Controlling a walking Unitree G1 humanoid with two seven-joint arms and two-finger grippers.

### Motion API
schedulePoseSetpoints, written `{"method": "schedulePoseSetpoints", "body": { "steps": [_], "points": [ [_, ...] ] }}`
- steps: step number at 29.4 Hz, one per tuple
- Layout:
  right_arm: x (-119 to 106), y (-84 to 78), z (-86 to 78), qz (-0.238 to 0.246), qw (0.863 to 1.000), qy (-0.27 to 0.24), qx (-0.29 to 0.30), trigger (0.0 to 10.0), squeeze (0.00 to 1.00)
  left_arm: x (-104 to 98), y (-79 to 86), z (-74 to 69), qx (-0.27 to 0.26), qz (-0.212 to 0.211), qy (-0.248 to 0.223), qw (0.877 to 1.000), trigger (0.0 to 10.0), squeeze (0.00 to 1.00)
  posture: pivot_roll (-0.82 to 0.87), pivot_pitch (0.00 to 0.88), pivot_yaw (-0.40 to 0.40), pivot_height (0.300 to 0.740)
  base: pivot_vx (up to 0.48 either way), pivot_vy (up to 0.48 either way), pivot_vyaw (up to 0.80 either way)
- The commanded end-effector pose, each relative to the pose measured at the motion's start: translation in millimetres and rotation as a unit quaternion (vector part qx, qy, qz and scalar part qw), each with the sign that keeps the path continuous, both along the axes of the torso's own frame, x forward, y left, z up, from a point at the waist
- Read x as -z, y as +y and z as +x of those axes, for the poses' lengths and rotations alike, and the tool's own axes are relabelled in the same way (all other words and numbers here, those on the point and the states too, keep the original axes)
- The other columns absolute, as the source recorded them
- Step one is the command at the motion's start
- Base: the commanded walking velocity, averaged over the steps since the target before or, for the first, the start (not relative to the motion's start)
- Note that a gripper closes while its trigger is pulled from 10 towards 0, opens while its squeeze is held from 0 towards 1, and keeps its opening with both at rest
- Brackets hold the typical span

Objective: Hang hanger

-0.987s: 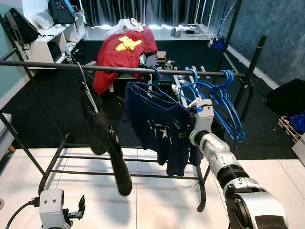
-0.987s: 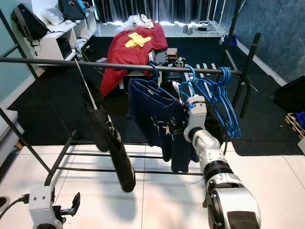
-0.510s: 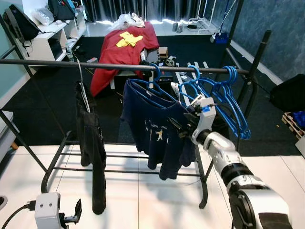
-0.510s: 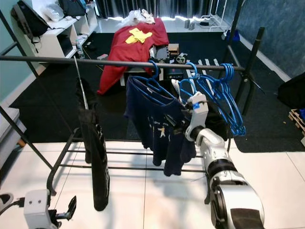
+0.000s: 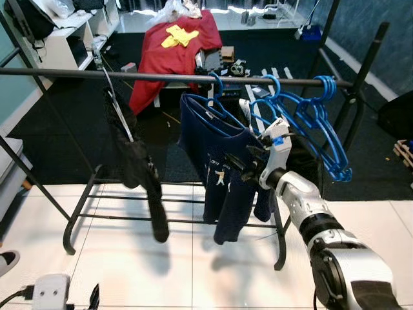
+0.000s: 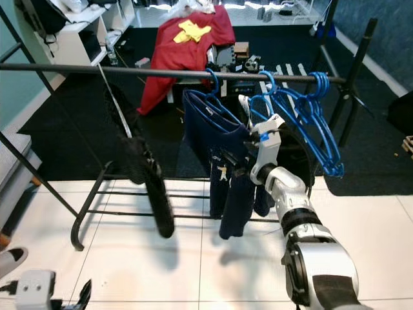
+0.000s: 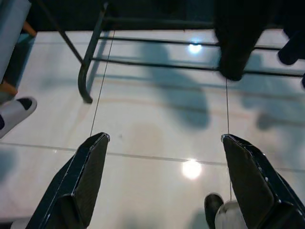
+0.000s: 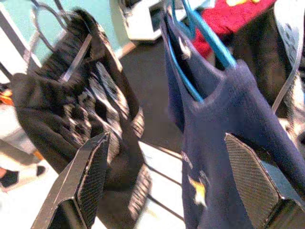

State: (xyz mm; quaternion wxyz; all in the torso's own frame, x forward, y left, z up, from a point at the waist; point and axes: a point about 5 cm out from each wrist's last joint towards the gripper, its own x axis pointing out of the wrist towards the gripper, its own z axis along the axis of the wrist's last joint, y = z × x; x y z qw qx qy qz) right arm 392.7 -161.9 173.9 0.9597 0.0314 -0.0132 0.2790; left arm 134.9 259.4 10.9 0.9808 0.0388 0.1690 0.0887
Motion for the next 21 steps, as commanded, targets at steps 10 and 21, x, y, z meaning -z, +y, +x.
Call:
{"method": "schedulePoseSetpoints", "body": {
  "steps": [10, 21],
  "points": [
    [-47, -6.8, 6.0, 0.009, 0.996, -0.083, -0.027, 10.0, 0.00, 7, 13.6, -8.5, -0.003, 0.008, 0.035, 0.999, 10.0, 0.00, 0.08, 0.187, 0.062, 0.740, 0.000, 0.000, 0.00],
    [-42, -52.9, 4.2, -0.073, 0.995, -0.056, 0.045, 10.0, 0.00, 21, 17.4, -26.7, -0.013, 0.001, 0.078, 0.997, 10.0, 0.00, 0.11, 0.225, 0.076, 0.740, 0.000, 0.000, 0.00]
  ]
}}
